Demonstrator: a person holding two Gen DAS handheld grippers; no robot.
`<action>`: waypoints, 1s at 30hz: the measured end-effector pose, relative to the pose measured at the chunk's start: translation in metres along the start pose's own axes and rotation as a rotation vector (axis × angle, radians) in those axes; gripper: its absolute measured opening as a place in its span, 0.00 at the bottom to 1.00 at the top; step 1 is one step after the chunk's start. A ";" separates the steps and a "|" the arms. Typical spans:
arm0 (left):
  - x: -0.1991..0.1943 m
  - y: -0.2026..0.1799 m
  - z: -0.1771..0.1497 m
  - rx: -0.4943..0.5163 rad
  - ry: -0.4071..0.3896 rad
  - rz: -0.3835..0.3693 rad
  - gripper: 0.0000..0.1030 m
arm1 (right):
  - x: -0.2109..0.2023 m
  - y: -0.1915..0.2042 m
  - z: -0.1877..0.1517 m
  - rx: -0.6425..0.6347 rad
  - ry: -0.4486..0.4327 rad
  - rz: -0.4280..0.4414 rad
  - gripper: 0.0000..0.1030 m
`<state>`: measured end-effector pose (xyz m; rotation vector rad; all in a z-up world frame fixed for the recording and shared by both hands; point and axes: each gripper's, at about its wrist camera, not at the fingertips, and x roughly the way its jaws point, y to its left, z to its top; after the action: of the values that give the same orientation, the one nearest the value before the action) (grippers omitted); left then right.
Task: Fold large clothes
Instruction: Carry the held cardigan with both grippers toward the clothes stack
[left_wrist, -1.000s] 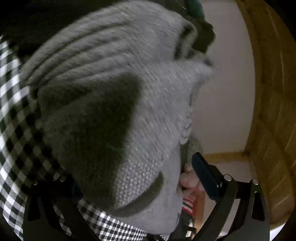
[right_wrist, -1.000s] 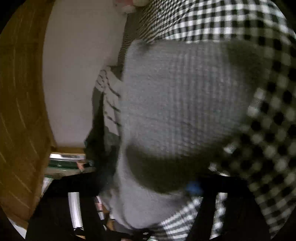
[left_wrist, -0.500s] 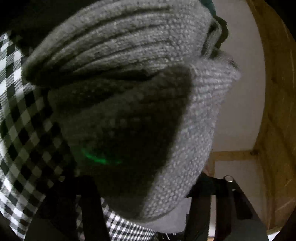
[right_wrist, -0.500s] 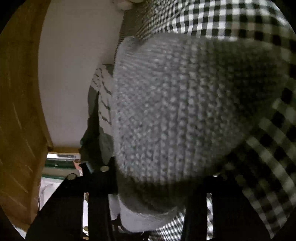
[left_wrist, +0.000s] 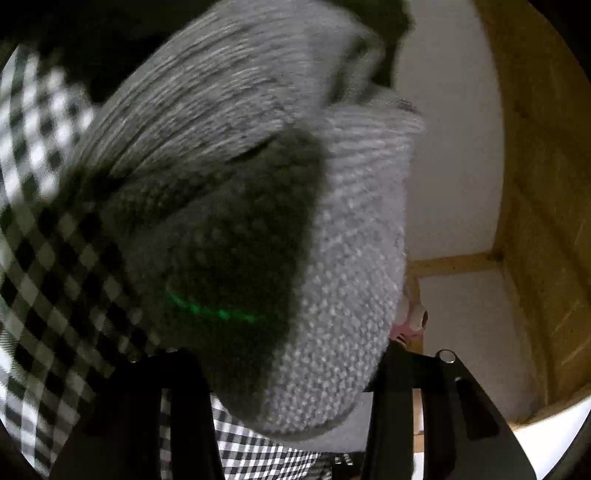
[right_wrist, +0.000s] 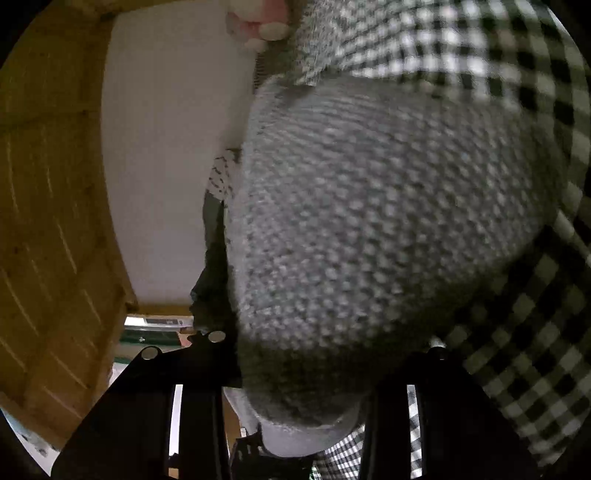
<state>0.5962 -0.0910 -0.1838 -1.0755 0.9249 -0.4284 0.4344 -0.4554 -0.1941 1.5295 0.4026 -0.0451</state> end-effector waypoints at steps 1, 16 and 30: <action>-0.005 -0.005 0.002 0.022 -0.009 -0.003 0.39 | 0.000 0.007 0.001 -0.001 0.002 0.013 0.32; -0.119 -0.142 0.082 0.205 -0.251 -0.211 0.38 | 0.021 0.202 -0.024 -0.243 0.061 0.226 0.32; -0.342 0.017 0.225 0.026 -0.733 0.091 0.40 | 0.264 0.238 -0.275 -0.306 0.482 0.274 0.32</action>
<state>0.5825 0.2816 -0.0142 -1.0487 0.3112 0.0445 0.6844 -0.1163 -0.0371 1.2688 0.5478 0.5847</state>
